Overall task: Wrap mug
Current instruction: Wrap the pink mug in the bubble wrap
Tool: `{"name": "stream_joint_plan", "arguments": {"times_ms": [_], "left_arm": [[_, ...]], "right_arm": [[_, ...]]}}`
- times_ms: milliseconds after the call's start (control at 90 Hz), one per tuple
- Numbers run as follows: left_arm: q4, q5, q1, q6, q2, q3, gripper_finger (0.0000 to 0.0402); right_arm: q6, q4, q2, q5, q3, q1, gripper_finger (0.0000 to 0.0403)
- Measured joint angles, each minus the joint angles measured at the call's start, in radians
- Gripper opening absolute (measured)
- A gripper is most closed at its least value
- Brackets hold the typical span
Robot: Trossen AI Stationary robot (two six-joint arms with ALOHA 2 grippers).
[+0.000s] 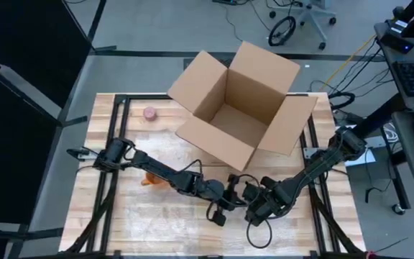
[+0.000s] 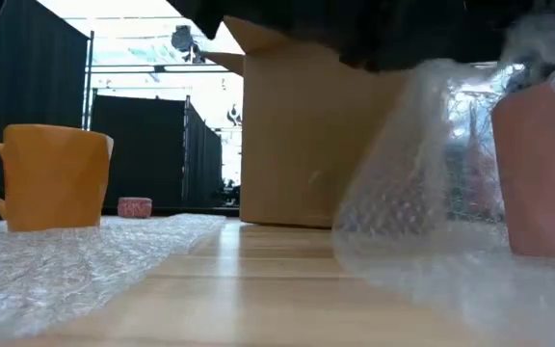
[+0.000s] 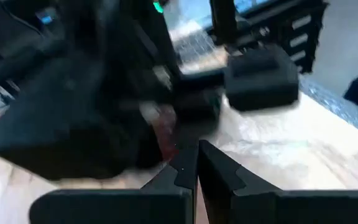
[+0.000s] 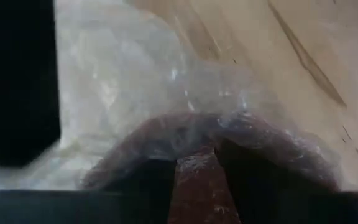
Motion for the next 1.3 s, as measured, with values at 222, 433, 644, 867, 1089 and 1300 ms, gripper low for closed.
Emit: {"name": "stream_joint_plan", "arguments": {"times_ms": [222,433,644,867,1089,1300], "left_arm": [[0.006,0.034,0.005,0.024,0.05,0.054,0.0],[0.016,0.033,0.006,0.042,0.051,0.059,0.0],[0.031,0.029,0.007,0.043,0.047,0.062,0.0],[0.005,0.034,0.006,0.044,0.055,0.057,0.0],[0.004,0.033,0.006,0.043,0.057,0.056,0.0],[0.007,0.033,0.006,0.043,0.057,0.056,0.0]], "right_arm": [[-0.014,-0.006,-0.012,-0.016,-0.003,0.004,0.0123],[-0.016,-0.013,-0.054,-0.009,-0.005,0.005,0.0123],[-0.027,-0.054,-0.116,-0.03,-0.005,0.007,0.0123],[-0.069,-0.068,-0.208,-0.012,0.004,0.008,0.0123],[-0.08,-0.088,-0.284,-0.017,0.002,0.008,0.0123],[-0.077,-0.099,-0.312,-0.022,0.002,0.011,0.0123]]}}
